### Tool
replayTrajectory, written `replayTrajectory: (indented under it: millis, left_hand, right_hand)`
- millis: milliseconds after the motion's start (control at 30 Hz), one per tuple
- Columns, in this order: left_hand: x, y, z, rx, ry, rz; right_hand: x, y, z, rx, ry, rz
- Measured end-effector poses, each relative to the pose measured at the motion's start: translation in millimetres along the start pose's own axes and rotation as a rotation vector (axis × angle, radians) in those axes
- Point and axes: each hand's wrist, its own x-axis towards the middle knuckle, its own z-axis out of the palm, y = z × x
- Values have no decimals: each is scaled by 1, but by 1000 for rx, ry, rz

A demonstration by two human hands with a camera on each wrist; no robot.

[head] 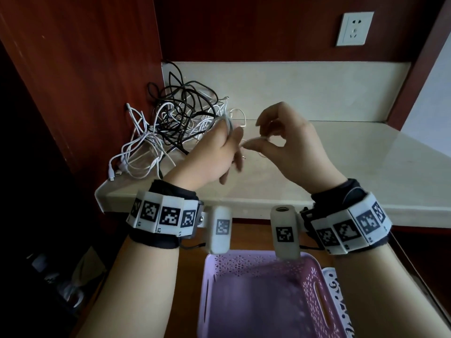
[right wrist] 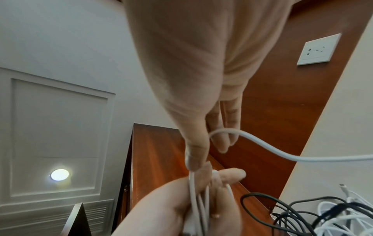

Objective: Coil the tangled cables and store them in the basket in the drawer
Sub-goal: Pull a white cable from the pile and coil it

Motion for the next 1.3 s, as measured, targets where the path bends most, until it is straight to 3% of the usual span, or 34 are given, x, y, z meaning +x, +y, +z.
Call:
replayTrajectory:
  millis: [100,167,300,400,533,667,800,867,933,967,1033,1100,1167,1200,1300]
  left_hand:
    - [-6,5,-6,-75,-104,-137]
    - [-10,10,-11,-106,-257,-206]
    - [-16,11,-21,-36,-530,-207]
    - [-17,7,-27,-22,-586,-206]
    - [-21,10,-34,-189,-500,-91]
    - [-16,11,-32,-400,-301,38]
    - [-13,8,-31,-553,-138,95]
    - [-12,7,-32,-518,-46,51]
    - [-11,4,-31,-454,-9,15]
    - [-10,1,-30,-419,-5,-13]
    - [-7,-4,-26,-363,-7,-73]
    - [-5,-8,-22,-336,-26,-109]
    - [-3,-10,-19,-321,-40,-128]
    - [-3,-10,-18,-319,-45,-137]
    - [-1,-10,-15,-316,-45,-153]
  right_hand:
    - [-2,6,0,6,-121,-17]
    - [-4,10,4,41,-173,-22]
    - [-6,12,14,70,-201,87]
    - [-8,14,20,82,-230,126]
    - [-11,19,25,48,-282,173]
    - [-17,33,29,-74,-374,282]
    - [-20,58,25,-200,-445,483]
    - [-16,67,19,-206,-305,569]
    - [-12,70,10,-194,-16,628]
    - [-10,70,5,-228,175,588]
    - [-8,64,-4,-315,525,356]
    - [-7,56,-8,-361,676,123]
    - [-6,55,-12,-370,613,47]
    - [-5,56,-14,-364,532,85]
    - [-8,62,-14,-367,149,415]
